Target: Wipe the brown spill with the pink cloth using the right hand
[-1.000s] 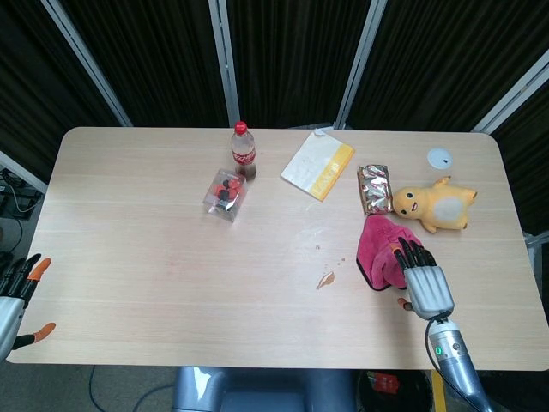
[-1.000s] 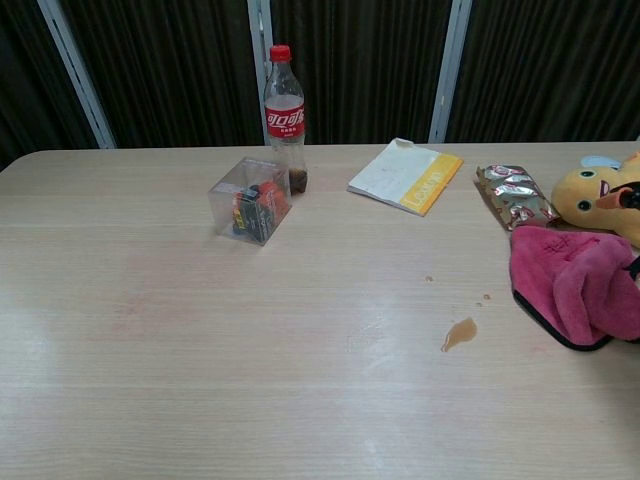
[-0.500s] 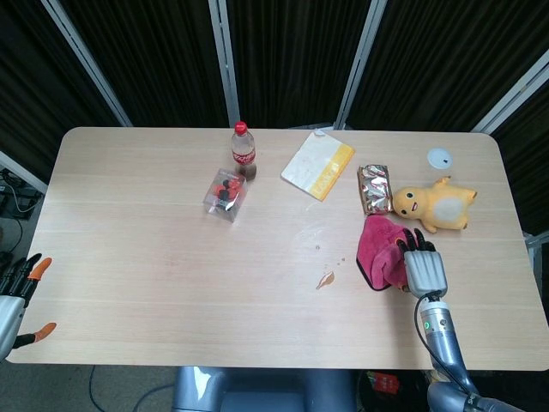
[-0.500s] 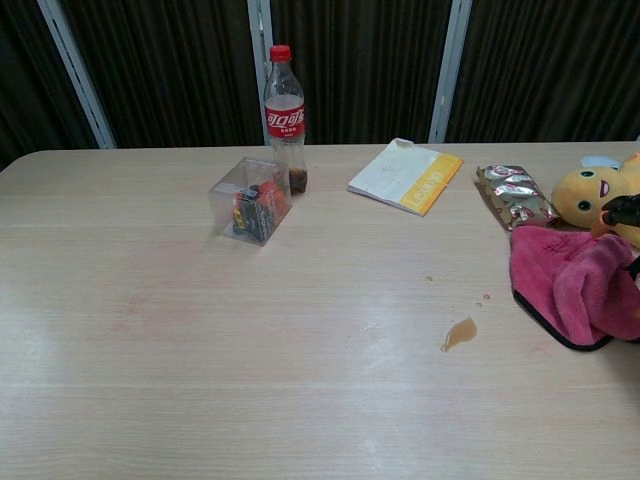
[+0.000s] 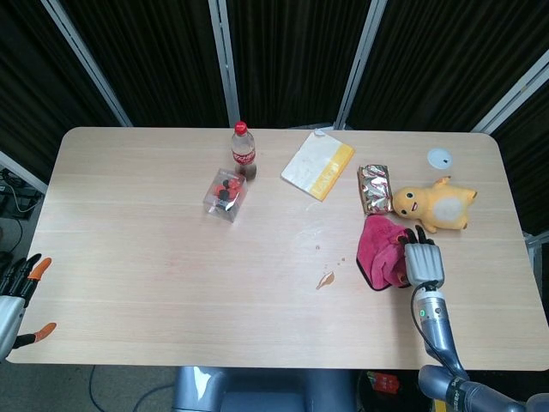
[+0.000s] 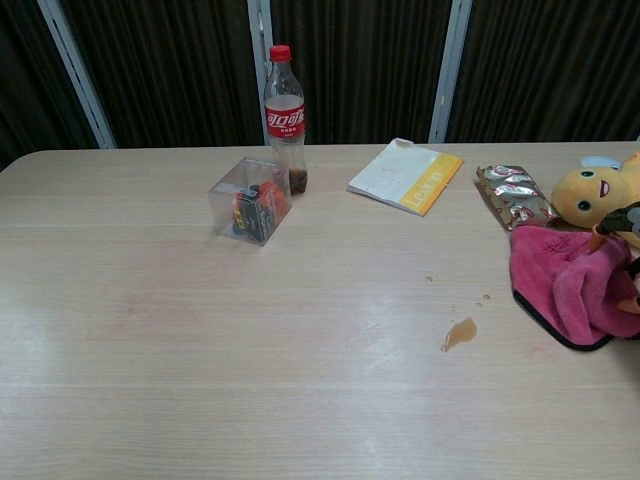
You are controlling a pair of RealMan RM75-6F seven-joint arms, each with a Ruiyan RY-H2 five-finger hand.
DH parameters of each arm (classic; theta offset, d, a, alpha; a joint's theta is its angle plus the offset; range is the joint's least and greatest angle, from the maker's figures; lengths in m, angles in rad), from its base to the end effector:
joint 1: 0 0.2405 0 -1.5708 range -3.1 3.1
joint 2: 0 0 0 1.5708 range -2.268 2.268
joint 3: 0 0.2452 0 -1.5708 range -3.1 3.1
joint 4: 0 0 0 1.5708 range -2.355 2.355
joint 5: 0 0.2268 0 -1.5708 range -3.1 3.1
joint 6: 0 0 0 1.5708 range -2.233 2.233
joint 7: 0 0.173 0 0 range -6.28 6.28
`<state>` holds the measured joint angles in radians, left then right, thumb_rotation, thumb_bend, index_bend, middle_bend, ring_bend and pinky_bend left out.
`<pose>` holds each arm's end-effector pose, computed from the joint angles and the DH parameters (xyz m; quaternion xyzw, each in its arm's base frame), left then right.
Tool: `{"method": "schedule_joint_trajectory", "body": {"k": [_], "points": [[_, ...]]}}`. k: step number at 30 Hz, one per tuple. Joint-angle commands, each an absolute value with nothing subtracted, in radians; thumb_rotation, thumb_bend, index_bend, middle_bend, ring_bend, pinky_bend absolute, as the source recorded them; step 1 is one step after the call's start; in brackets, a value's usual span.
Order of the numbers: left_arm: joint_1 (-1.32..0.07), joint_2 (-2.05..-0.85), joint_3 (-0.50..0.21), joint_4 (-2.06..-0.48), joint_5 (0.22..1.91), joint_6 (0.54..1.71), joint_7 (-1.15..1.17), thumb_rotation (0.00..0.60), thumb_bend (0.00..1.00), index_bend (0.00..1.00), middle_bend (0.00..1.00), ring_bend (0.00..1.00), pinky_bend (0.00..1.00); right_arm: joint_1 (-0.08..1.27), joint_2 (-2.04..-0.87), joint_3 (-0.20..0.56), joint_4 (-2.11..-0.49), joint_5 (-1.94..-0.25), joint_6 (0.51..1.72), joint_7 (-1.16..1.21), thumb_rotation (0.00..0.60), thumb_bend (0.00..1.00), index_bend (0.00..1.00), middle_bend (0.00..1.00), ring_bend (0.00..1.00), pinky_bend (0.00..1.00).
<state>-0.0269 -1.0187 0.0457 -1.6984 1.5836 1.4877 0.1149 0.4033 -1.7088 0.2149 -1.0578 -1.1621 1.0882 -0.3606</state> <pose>-0.3056 0.1696 0.1419 -0.6477 -0.3745 -0.3206 0.5809 -0.3096 -0.3366 -0.0216 0.6367 -0.3969 0.2614 0.6072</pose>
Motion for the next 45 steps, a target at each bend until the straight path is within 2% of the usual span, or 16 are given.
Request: {"method": "schedule_joint_trajectory", "body": {"k": [1, 6, 9, 17, 25, 29, 36, 45], "points": [[-0.027, -1.018, 0.045, -1.7, 1.581, 1.486, 0.116, 0.6, 0.0, 0.0, 0.0, 0.0, 0.0, 0.413, -1.727, 0.211, -1.027, -1.176, 1.093, -0.341, 0.6, 0.28, 0.45, 0.32, 0.25, 0.49], [-0.028, -1.018, 0.046, -1.701, 1.58, 1.484, 0.115, 0.6, 0.0, 0.0, 0.0, 0.0, 0.0, 0.422, -1.746, 0.205, -0.989, -1.207, 1.112, -0.302, 0.6, 0.48, 0.65, 0.52, 0.46, 0.67], [-0.027, -1.017, 0.046, -1.702, 1.579, 1.484, 0.112, 0.6, 0.0, 0.0, 0.0, 0.0, 0.0, 0.422, -1.749, 0.2, -0.988, -1.223, 1.123, -0.274, 0.6, 0.53, 0.7, 0.57, 0.51, 0.72], [-0.028, -1.018, 0.046, -1.704, 1.577, 1.483, 0.114, 0.6, 0.0, 0.0, 0.0, 0.0, 0.0, 0.423, -1.722, 0.201, -1.124, -1.269, 1.178, -0.247, 0.6, 0.54, 0.73, 0.59, 0.53, 0.73], [-0.027, -1.018, 0.047, -1.709, 1.574, 1.482, 0.12, 0.6, 0.0, 0.0, 0.0, 0.0, 0.0, 0.443, -1.721, 0.195, -1.312, -1.278, 1.194, -0.342, 0.6, 0.54, 0.73, 0.59, 0.53, 0.73], [-0.026, -1.019, 0.047, -1.706, 1.576, 1.484, 0.119, 0.6, 0.0, 0.0, 0.0, 0.0, 0.0, 0.451, -1.755, 0.16, -1.359, -1.282, 1.178, -0.397, 0.6, 0.55, 0.73, 0.59, 0.53, 0.73], [-0.027, -1.017, 0.046, -1.708, 1.571, 1.479, 0.114, 0.6, 0.0, 0.0, 0.0, 0.0, 0.0, 0.457, -1.824, 0.051, -1.39, -1.33, 1.133, -0.46, 0.6, 0.55, 0.74, 0.59, 0.53, 0.73], [-0.028, -1.015, 0.047, -1.709, 1.57, 1.479, 0.105, 0.6, 0.0, 0.0, 0.0, 0.0, 0.0, 0.442, -1.891, -0.006, -1.458, -1.357, 1.122, -0.461, 0.6, 0.55, 0.74, 0.59, 0.53, 0.73]]}}
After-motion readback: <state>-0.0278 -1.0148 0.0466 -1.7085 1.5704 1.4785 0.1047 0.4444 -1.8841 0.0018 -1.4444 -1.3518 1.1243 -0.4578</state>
